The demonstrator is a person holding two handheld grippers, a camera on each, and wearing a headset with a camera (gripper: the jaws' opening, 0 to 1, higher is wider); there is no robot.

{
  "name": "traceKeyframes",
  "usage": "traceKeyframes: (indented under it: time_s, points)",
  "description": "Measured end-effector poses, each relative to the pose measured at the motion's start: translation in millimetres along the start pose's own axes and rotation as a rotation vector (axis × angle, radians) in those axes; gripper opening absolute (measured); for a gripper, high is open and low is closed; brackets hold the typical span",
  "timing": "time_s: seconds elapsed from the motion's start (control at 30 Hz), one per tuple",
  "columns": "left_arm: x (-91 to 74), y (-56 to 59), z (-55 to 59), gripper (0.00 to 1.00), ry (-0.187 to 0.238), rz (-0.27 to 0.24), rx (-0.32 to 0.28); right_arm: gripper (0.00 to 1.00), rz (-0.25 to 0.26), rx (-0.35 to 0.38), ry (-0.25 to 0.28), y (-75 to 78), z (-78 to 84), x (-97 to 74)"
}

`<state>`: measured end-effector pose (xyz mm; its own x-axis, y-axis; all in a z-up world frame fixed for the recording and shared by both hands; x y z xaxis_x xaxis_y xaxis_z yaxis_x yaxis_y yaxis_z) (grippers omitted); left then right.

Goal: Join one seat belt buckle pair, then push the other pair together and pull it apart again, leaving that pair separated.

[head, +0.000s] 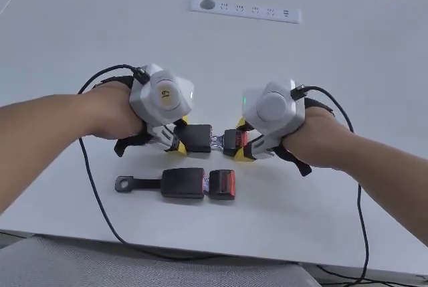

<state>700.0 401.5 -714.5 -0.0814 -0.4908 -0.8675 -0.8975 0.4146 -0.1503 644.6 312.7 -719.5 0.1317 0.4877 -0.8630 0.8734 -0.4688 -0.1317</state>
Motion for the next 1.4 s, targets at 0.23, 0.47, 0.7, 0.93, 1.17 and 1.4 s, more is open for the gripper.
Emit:
traceKeyframes:
  time_s: [0.23,0.47,0.7,0.93,1.17,1.4]
  points:
    - [0.3,-0.2,0.4,0.32,0.005,0.002,0.0,0.31,-0.002,-0.004,-0.007,1.2,-4.1,2.1]
    - [0.2,-0.1,1.2,0.32,0.021,0.006,0.004,0.31,0.002,-0.014,-0.014,0.7,-6.8,3.6]
    - [-0.3,0.7,-0.1,0.32,0.013,0.007,0.012,0.31,0.005,-0.009,0.002,0.6,-14.8,8.0]
    - [-0.9,1.4,0.2,0.31,0.034,0.004,-0.002,0.3,-0.008,-0.013,-0.012,2.3,-18.0,9.6]
    - [-0.7,1.7,0.4,0.32,0.032,0.002,-0.006,0.3,-0.01,-0.009,-0.023,2.9,-18.4,10.2]
    - [-0.6,1.9,0.4,0.32,0.032,0.0,-0.007,0.31,-0.006,-0.001,-0.021,2.5,-18.4,10.4]
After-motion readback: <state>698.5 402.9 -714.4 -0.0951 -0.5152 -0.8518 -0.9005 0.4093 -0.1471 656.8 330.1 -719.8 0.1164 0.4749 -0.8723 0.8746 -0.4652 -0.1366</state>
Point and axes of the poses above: the centre of the closed fingertips' face, and the gripper's own axes: x roughly forward along the fingers, y roughly to its right, z roughly out of its underside, the point moved 3 cm from there along -x, roughly backward along the fingers, and after that the axes turned 10 degrees about -z, right-handed, at the moved point
